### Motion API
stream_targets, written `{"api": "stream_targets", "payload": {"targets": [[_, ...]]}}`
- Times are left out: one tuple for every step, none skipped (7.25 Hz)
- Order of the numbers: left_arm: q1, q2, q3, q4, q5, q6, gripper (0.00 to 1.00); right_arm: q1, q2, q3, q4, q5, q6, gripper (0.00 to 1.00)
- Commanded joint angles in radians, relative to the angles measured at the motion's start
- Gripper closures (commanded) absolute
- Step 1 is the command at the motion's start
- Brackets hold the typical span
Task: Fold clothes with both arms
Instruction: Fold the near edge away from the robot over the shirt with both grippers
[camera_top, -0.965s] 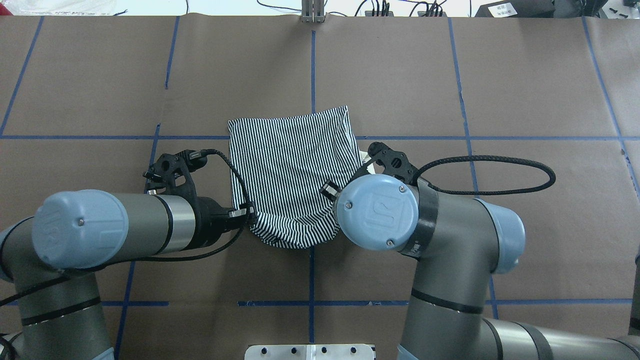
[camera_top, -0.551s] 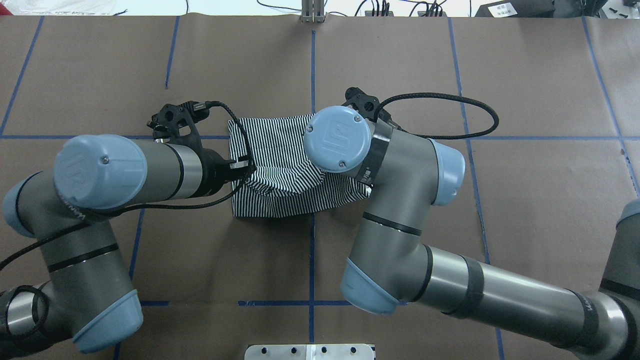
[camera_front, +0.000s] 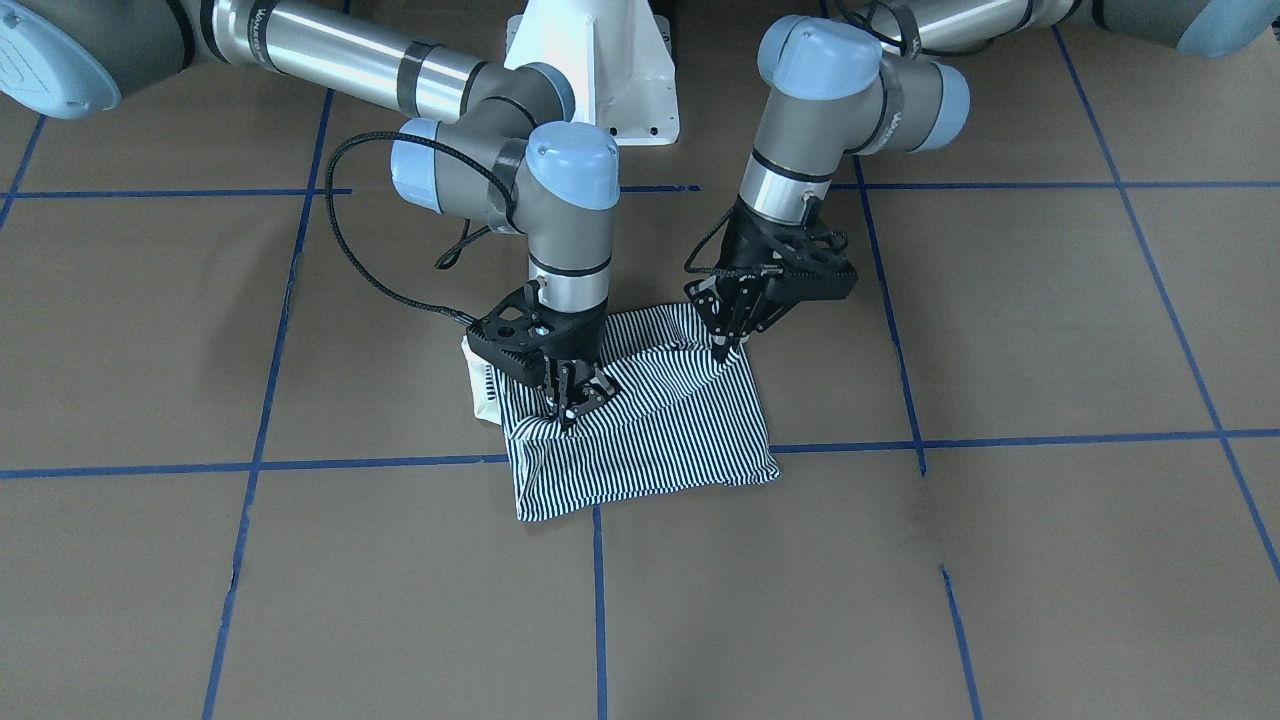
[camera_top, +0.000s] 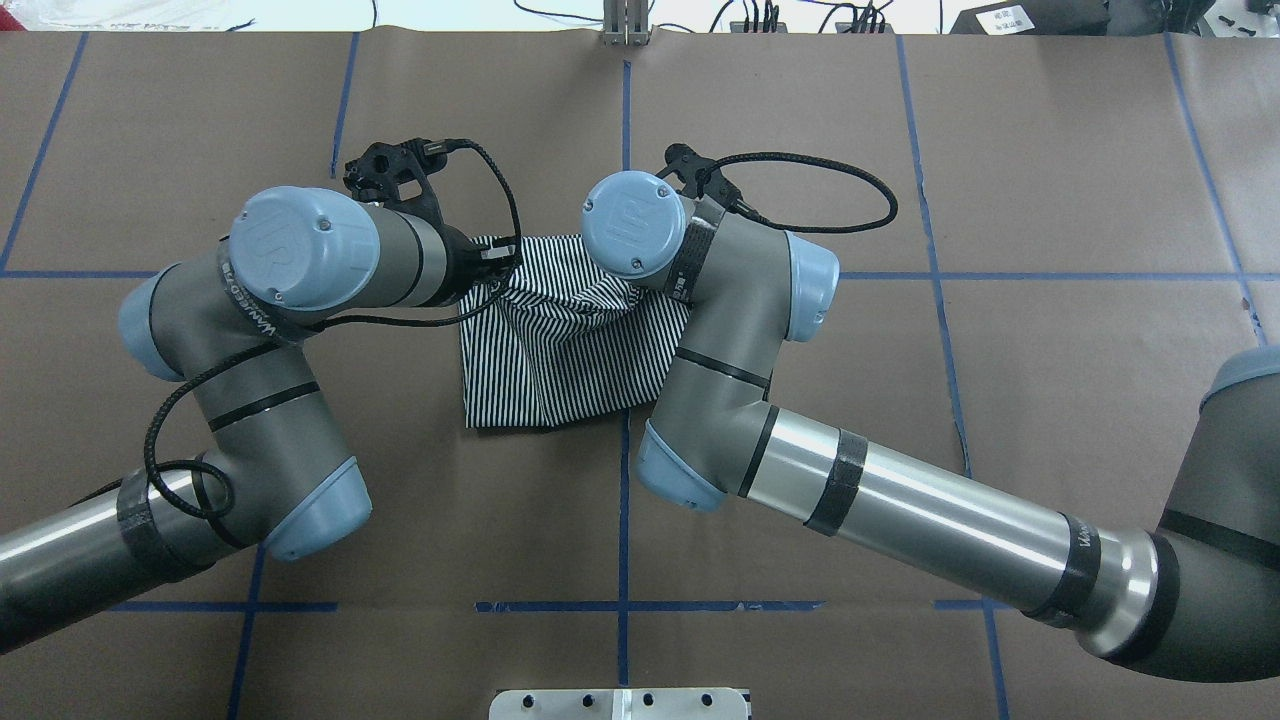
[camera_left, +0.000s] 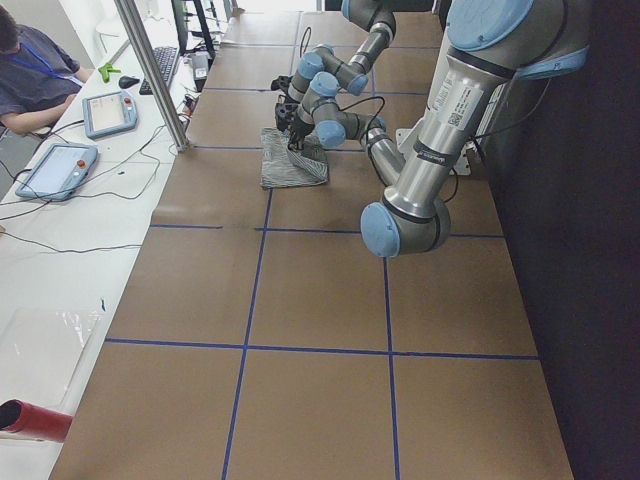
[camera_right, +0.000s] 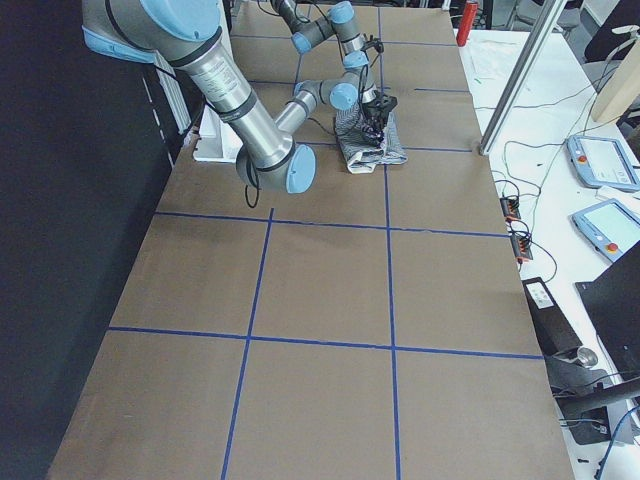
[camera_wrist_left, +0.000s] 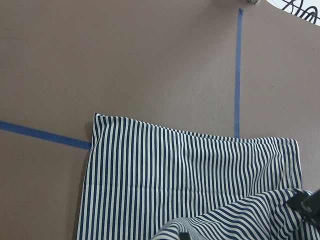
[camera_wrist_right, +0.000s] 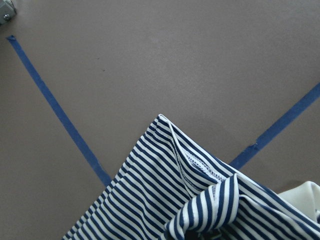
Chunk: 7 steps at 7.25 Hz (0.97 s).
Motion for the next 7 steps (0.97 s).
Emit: {"api": "stream_targets", "payload": {"targets": [[-0.026,-0.036,0.153,-0.097,0.001,0.035,1.00,0.001,0.002,-0.019,0.009,-0.001,-0.010,1.00],[-0.027,-0.039,0.202,-0.136,0.001,0.044,1.00,0.001,0.000,-0.023,0.009,-0.001,-0.011,1.00],[-0.027,-0.046,0.244,-0.143,0.003,0.056,1.00,0.001,0.000,-0.028,0.009,-0.001,-0.013,1.00],[-0.027,-0.047,0.255,-0.143,0.003,0.058,1.00,0.001,0.000,-0.028,0.009,-0.001,-0.016,1.00],[-0.026,-0.047,0.255,-0.143,0.003,0.058,1.00,0.006,0.000,-0.028,0.009,-0.001,-0.017,1.00],[-0.027,-0.047,0.255,-0.143,0.003,0.058,1.00,0.007,-0.001,-0.028,0.009,-0.001,-0.039,1.00],[-0.027,-0.043,0.255,-0.157,0.001,0.080,0.40,0.010,-0.004,-0.029,0.009,0.001,-0.095,0.35]]}}
